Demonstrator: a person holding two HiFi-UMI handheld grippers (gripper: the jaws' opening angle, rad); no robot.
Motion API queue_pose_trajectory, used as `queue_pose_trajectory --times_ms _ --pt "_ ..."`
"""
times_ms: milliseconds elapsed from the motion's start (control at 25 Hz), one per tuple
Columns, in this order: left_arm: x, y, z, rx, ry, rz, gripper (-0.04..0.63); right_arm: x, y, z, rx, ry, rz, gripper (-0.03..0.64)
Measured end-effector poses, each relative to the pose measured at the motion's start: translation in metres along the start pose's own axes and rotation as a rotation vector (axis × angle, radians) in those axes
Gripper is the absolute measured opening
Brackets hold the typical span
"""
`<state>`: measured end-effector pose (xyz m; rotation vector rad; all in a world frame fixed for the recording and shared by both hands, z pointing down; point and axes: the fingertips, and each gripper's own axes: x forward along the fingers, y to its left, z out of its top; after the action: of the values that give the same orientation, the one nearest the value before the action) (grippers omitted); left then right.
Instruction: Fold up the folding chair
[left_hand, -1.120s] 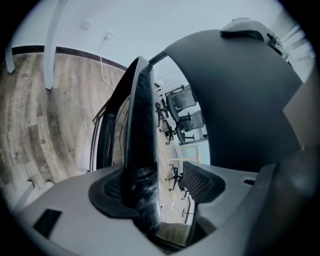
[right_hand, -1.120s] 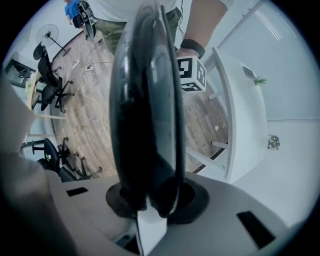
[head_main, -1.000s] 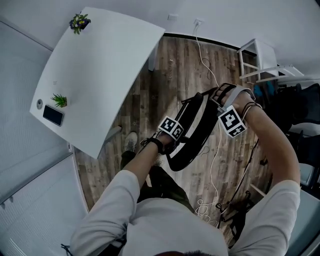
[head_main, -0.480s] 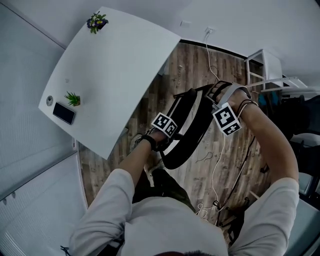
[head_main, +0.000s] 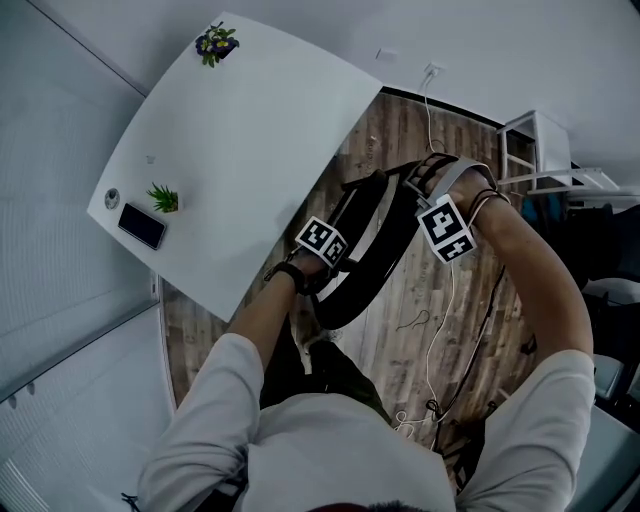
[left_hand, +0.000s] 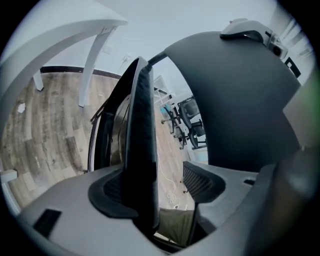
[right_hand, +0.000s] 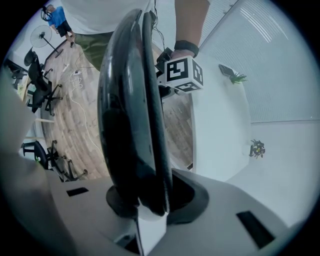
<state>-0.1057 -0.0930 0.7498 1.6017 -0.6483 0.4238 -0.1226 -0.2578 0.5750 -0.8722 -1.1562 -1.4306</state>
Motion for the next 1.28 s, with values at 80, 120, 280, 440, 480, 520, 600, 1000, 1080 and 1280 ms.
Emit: queue_pose_trajectory --times_ms 80,120,280,440,480,520,600,1000,1080,1280 --pt "-0.002 0.008 -0.002 -0.004 0.003 0.013 0.307 0.004 -0.007 0.003 -0.001 -0.004 0.000 0.092" --pt "-0.003 0.012 -0.002 -0.006 0.004 0.022 0.310 0.007 -0.009 0.003 -0.002 -0.005 -0.001 0.092" --pt "-0.008 0.017 0.007 -0.006 -0.024 0.011 0.318 0.015 -0.019 -0.003 -0.004 -0.007 -0.003 0.092" --pt "-0.009 0.018 0.012 -0.005 -0.054 0.030 0.338 0.020 -0.018 -0.007 -0.005 -0.017 -0.003 0.092" --pt "-0.008 0.020 0.013 -0.002 -0.065 0.050 0.341 0.021 -0.017 -0.008 -0.009 -0.018 -0.004 0.091" --pt "-0.008 0.021 0.014 0.001 -0.074 0.070 0.344 0.021 -0.016 -0.009 -0.012 -0.018 -0.008 0.091" --pt "-0.006 0.023 0.014 0.002 -0.094 0.106 0.350 0.021 -0.013 -0.011 -0.021 -0.020 -0.018 0.089" --pt "-0.034 0.000 0.016 0.148 -0.113 0.254 0.351 0.021 0.005 -0.012 -0.013 -0.028 -0.031 0.091" --pt "-0.055 -0.013 0.035 0.168 -0.212 0.214 0.351 0.021 0.007 -0.012 -0.005 -0.031 -0.028 0.091" --pt "-0.109 -0.064 0.040 0.133 -0.296 0.100 0.351 0.022 0.005 -0.012 0.003 -0.037 -0.017 0.092"
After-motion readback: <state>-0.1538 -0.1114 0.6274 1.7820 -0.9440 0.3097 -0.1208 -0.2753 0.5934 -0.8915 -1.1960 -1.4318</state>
